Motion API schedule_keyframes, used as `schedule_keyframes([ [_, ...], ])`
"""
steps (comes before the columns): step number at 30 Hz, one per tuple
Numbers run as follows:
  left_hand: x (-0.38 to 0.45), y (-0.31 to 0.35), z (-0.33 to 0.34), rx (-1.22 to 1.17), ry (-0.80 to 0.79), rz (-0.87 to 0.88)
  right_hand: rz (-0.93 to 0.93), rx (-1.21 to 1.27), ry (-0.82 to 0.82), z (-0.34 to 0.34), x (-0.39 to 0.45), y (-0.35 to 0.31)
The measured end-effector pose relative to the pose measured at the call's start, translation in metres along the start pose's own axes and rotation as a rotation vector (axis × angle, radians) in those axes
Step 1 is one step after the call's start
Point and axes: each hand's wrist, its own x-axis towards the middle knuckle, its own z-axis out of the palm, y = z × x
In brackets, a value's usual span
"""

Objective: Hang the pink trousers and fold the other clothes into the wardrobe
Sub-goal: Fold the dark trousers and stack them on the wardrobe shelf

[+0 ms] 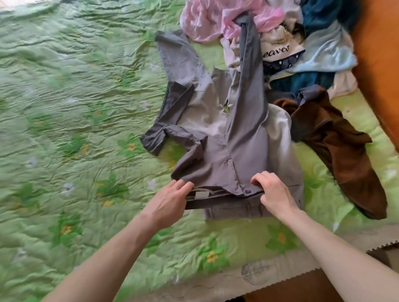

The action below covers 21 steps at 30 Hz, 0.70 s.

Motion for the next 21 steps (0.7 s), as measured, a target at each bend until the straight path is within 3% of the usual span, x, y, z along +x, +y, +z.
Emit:
schedule_keyframes([
  [6,-0.035,0.042,-0.084,0.014,0.005,0.066,0.165,0.103,0.057,-0.059,-0.006,-0.027],
  [9,-0.055,0.053,-0.12,0.022,0.117,0.058,0.186,0.305,0.049,-0.087,-0.006,-0.047],
  [14,-0.096,0.052,-0.184,-0.385,0.521,-0.257,-0.018,0.441,0.077,-0.158,0.012,-0.098],
  [21,-0.144,0.038,-0.293,-0.411,0.827,-0.496,-0.41,0.114,-0.075,-0.265,0.059,-0.177],
])
